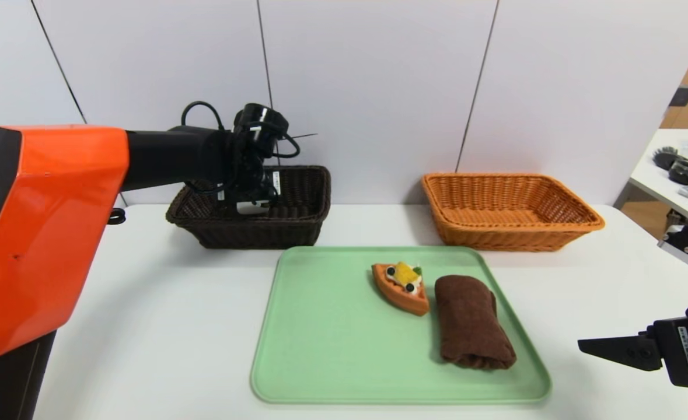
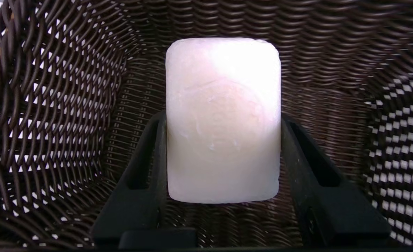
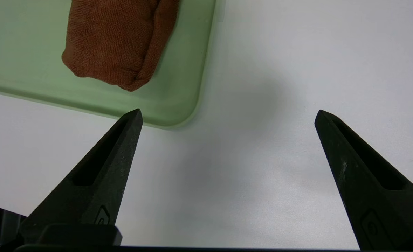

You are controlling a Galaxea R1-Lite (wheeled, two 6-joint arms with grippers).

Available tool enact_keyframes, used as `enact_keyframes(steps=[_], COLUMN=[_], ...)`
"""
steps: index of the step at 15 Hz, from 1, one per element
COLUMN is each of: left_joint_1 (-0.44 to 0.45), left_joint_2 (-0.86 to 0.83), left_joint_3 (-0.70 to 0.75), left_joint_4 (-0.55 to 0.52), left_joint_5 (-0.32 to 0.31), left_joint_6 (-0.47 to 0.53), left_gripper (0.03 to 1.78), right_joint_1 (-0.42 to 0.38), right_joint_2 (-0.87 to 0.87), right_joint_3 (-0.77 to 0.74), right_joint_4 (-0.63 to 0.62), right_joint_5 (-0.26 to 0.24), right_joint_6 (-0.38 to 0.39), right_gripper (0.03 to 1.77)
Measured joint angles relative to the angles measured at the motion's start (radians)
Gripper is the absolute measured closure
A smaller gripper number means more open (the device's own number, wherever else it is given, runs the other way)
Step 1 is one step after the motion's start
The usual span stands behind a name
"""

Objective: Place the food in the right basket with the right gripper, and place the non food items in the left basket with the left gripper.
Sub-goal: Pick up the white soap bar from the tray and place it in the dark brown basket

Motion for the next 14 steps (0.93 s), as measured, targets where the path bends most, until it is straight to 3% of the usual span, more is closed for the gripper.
enact_keyframes(steps=[8,14], left_joint_1=[0.000,0.002], left_joint_2=[0.029,0.020], left_joint_3=[0.000,0.000], left_joint_4=[0.009,0.003], left_joint_5=[-0.003,-0.001], left_joint_6=[-0.004,-0.001], left_gripper=[0.85,0.46], right_joint_1=[0.000,0.000], right_joint_2=[-0.002,-0.008], right_joint_3=[0.005,0.003], right_joint_4=[0.000,0.000], right_joint_5=[0.000,0.001], right_joint_6=[0.001,0.001], right_gripper=[0.10,0.10])
